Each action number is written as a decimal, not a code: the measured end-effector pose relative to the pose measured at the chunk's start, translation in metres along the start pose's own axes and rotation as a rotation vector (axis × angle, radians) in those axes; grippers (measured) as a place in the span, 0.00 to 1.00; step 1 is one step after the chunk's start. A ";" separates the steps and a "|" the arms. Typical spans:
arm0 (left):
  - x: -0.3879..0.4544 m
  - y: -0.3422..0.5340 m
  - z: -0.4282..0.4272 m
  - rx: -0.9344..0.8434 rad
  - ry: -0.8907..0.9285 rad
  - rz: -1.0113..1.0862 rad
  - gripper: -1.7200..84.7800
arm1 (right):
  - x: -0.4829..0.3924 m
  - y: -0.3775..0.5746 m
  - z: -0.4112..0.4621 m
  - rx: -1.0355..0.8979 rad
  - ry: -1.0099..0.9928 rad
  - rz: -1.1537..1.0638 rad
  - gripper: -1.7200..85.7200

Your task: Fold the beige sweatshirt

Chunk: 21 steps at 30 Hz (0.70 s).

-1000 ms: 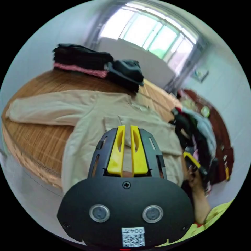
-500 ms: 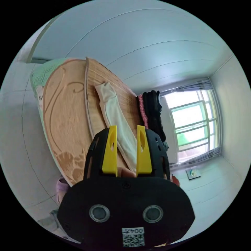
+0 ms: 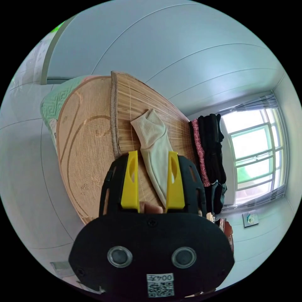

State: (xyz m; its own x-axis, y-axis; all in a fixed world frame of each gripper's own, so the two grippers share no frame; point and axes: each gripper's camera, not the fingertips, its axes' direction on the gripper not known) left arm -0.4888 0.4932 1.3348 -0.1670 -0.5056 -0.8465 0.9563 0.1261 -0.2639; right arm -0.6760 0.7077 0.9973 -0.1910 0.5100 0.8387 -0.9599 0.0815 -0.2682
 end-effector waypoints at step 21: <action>0.362 0.135 -0.057 0.278 -0.102 0.951 0.06 | -0.003 0.003 -0.024 0.006 -0.030 -0.006 0.09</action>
State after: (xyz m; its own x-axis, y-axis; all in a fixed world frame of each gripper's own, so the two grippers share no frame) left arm -0.4339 0.3758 0.9662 0.7072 -0.3706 -0.6021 0.7057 0.3188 0.6327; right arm -0.6728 0.7273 0.9825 -0.1910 0.4837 0.8542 -0.9623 0.0793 -0.2601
